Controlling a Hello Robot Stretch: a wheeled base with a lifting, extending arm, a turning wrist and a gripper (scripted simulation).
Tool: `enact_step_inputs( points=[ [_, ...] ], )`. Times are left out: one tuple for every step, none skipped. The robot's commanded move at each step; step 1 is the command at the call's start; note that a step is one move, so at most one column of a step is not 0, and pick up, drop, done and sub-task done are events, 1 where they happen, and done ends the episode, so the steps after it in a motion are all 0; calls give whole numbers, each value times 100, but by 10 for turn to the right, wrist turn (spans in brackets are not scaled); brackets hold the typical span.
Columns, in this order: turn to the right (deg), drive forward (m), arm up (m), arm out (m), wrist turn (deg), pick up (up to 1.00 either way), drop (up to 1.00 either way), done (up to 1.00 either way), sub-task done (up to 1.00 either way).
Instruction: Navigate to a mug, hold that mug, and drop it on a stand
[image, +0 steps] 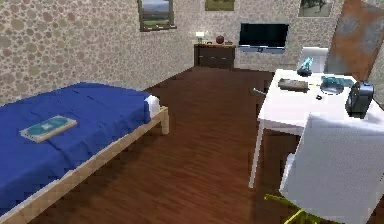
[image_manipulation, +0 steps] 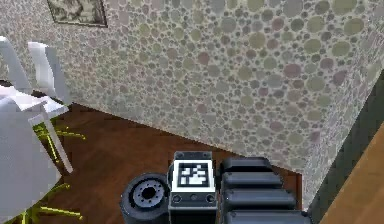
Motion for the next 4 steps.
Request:
enact_step_inputs(
  points=[
    [240, 0, 0, 0, 0, 0, 0, 0, 0],
    [0, 10, 0, 0, 0, 0, 0, 0, 0],
    [450, 0, 0, 0, 0, 0, 0, 0, 0],
    [360, 0, 0, 0, 0, 0, 0, 0, 0]
  ],
)
